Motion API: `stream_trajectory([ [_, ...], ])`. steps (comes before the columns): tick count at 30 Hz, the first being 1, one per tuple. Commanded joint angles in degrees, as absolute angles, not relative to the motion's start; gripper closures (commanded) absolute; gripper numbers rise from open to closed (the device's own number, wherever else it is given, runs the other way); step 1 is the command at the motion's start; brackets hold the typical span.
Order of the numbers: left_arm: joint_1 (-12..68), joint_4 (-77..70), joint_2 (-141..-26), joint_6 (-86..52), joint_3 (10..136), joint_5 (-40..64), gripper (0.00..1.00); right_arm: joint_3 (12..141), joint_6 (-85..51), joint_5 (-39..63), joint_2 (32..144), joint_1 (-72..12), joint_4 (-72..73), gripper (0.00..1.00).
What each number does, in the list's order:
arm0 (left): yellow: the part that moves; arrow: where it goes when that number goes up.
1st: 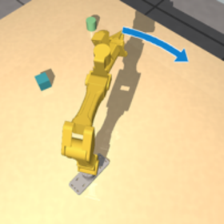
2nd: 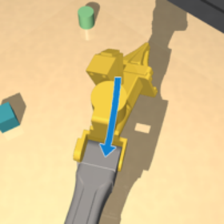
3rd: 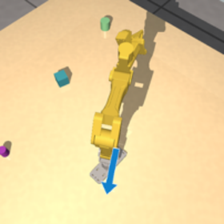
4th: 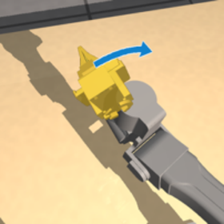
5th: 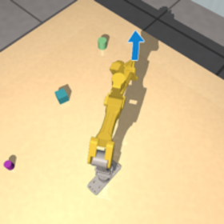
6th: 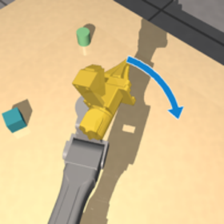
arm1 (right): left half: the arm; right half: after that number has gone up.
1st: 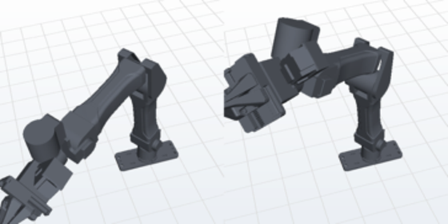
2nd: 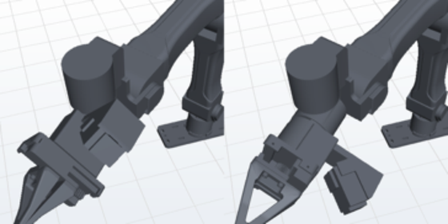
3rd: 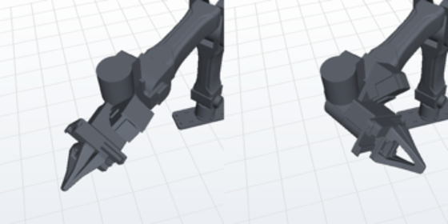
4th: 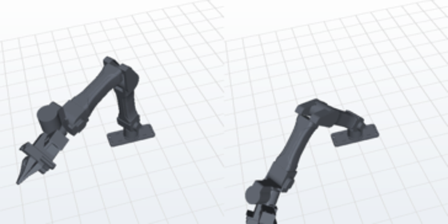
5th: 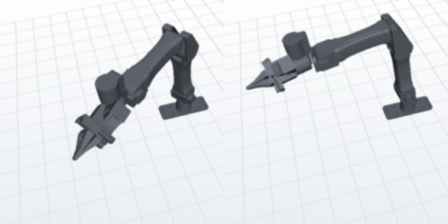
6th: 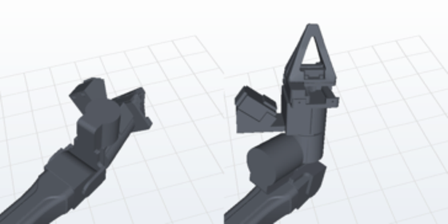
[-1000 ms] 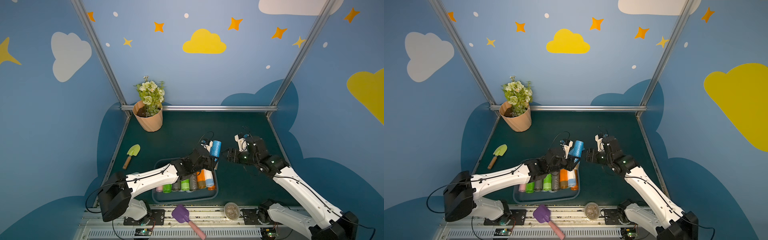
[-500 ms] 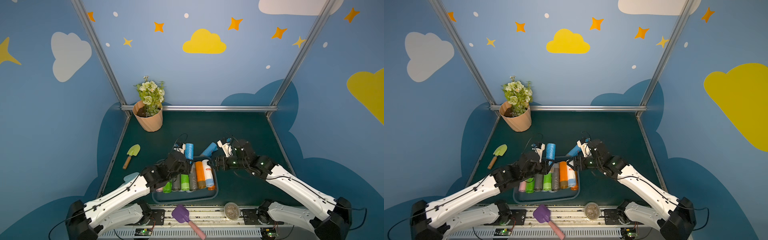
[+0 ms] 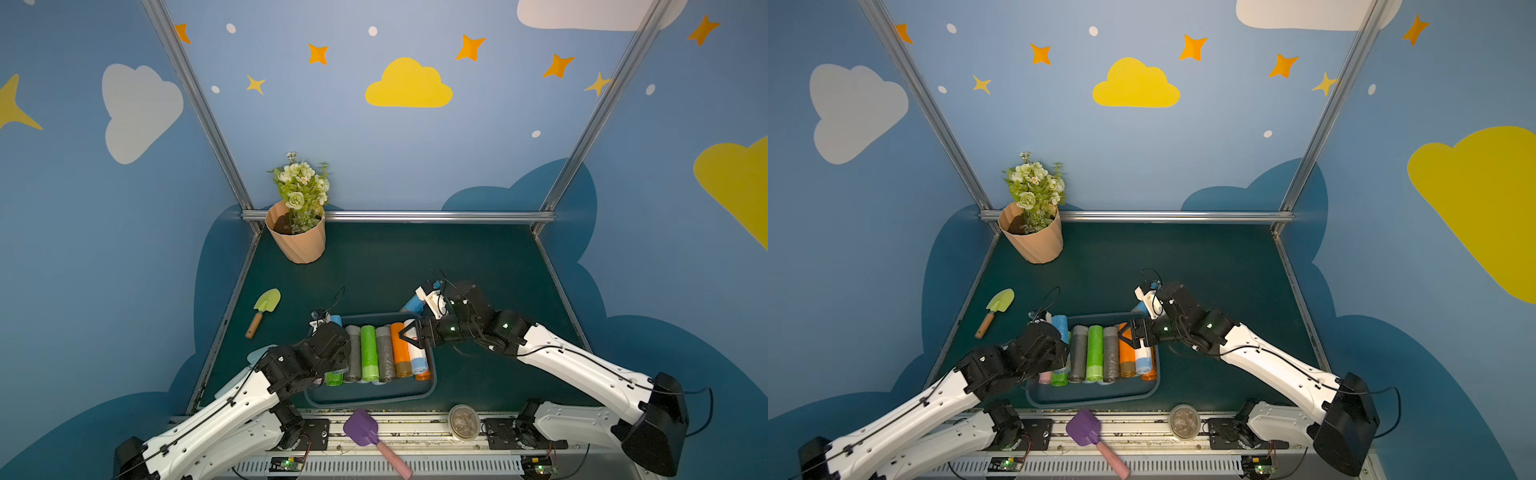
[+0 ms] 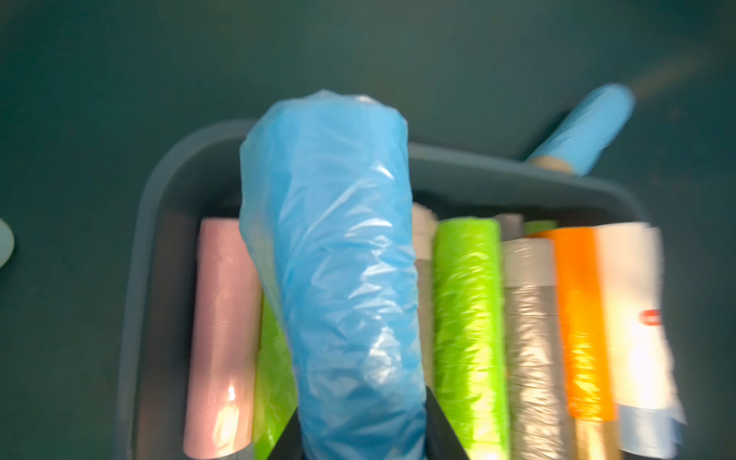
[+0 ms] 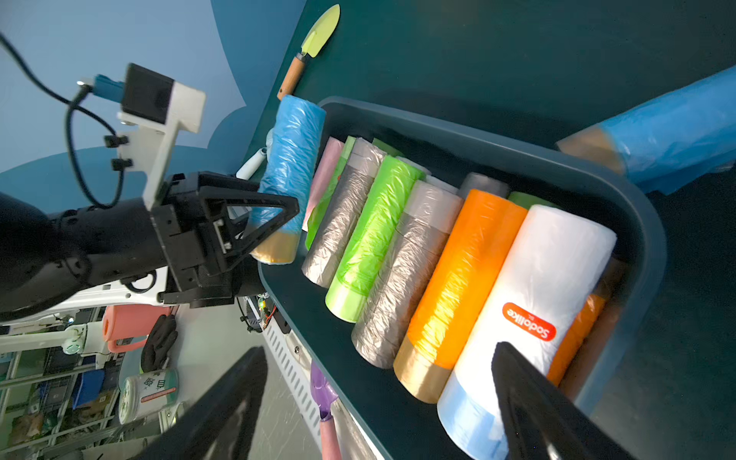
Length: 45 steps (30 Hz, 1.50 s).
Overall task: Put the roll of trash bags into the storage box
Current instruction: Place the roll of trash bags in the storage box.
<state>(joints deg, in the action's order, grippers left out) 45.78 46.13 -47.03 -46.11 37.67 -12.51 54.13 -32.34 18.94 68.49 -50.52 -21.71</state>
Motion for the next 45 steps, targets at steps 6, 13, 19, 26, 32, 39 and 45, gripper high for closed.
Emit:
stream_trajectory([
  [6,45.44,49.71,-49.42,-46.76,37.46,-13.00,0.65,55.28,-32.96,17.62,68.76,-51.06,-21.66,0.14],
  [13,45.40,48.05,-48.98,-43.53,35.91,-13.33,0.64,56.05,-33.02,18.45,70.82,-51.31,-21.21,0.14],
  [19,45.33,44.97,-50.64,-40.42,34.23,-12.93,0.63,56.75,-32.79,18.63,72.00,-51.59,-21.24,0.14],
  [26,45.34,43.41,-52.56,-38.60,33.93,-12.89,0.62,56.82,-32.61,18.26,72.52,-51.83,-21.55,0.14],
  [32,45.33,43.69,-52.10,-38.69,33.53,-12.92,0.59,57.35,-32.37,18.02,73.40,-51.95,-21.88,0.14],
  [39,45.28,43.94,-51.77,-39.77,32.94,-13.01,0.58,57.57,-32.17,18.11,74.00,-52.24,-21.97,0.14],
  [45,45.32,44.72,-51.16,-40.40,33.30,-13.27,0.53,57.59,-32.17,18.27,74.43,-52.39,-21.66,0.14],
])
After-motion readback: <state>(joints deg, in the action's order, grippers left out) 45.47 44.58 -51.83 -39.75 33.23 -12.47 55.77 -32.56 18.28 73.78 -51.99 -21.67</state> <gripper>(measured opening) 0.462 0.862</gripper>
